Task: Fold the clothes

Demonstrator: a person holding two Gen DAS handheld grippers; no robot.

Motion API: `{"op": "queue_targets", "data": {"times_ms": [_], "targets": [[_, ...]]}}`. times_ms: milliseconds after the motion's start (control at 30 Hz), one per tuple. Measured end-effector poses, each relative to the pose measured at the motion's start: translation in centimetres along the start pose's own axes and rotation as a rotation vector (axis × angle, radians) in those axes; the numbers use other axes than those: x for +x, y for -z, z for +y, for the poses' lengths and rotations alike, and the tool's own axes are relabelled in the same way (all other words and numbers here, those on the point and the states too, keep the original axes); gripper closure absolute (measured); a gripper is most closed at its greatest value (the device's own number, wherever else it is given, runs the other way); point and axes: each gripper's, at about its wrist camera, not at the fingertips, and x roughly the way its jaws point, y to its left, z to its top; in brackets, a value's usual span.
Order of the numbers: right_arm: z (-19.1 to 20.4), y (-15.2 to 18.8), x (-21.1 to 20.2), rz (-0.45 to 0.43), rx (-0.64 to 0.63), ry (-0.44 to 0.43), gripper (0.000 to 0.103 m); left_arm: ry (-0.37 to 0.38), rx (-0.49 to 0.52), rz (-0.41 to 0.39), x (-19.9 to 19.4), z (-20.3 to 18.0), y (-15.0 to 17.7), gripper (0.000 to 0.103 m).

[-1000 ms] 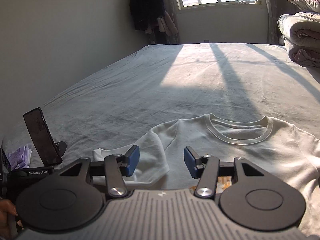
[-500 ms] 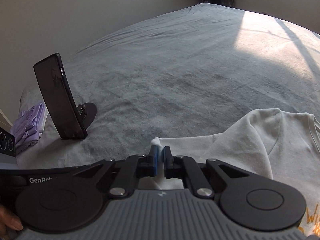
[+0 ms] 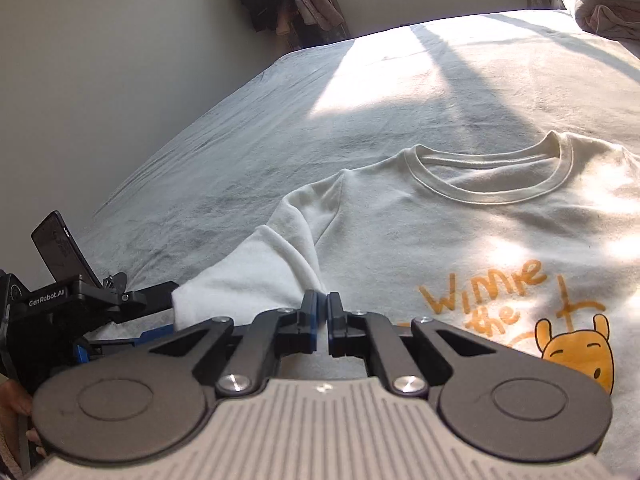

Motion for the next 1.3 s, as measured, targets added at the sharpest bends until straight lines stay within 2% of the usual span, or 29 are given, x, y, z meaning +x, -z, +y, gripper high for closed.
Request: {"op": "queue_targets", "data": {"times_ms": [167,333,467,567,600,633,667,700,733,767,867,967,1100,1300], "targets": [[0.2,1.9,0.1,-0.003,-0.012,0.027,0.098,0.07,-0.085,-0.004,1.7,0.3,0.6,0.049],[2.0,2.0,-0.1,0.01,-0.108,0.078,0.097,0.118,-0.178,-0.04,2.6,0.6,0.3,0.051],[3.2,2.2,0.2,0.013,-0.178,0.098,0.097,0.116,-0.17,-0.073,2.4,0.4,-0.4,0.051],[3.9,2.2,0.3,0.006,-0.192,0.082,0.097,0.094,-0.164,-0.093,2.1,0.6,-1.1,0.051],[4.1,2.1,0.3,0.003,-0.19,0.075,0.097,0.081,-0.159,-0.1,2.0,0.7,-1.3,0.06],[4.2,2.1,0.4,0.0,-0.185,0.071,0.097,0.063,-0.137,-0.108,1.9,0.5,-1.6,0.087],[4.2,2.1,0.4,-0.004,-0.175,0.071,0.097,0.041,-0.102,-0.119,1.7,0.3,-1.8,0.099],[4.2,2.1,0.5,-0.007,-0.165,0.072,0.097,0.014,-0.052,-0.138,1.3,-0.2,-2.1,0.099],[4.2,2.0,0.5,-0.011,-0.155,0.072,0.088,-0.02,0.014,-0.169,0.6,-0.9,-2.3,0.099],[4.2,1.9,0.3,-0.015,-0.144,0.07,0.086,-0.049,0.081,-0.205,-0.3,-1.7,-2.5,0.099],[3.7,1.5,-0.4,-0.028,-0.11,0.051,0.084,-0.104,0.259,-0.335,-4.0,-4.2,-3.5,0.099],[3.4,1.1,-0.7,-0.034,-0.094,0.047,0.081,-0.136,0.36,-0.458,-7.4,-5.8,-4.5,0.099],[3.4,0.7,0.3,-0.026,-0.08,0.042,0.081,-0.186,0.426,-0.591,-11.2,-6.4,-5.1,0.099],[5.6,-0.8,4.0,-0.005,-0.081,-0.015,0.081,-0.232,0.376,-0.696,-14.2,-6.7,-6.7,0.099]]}}
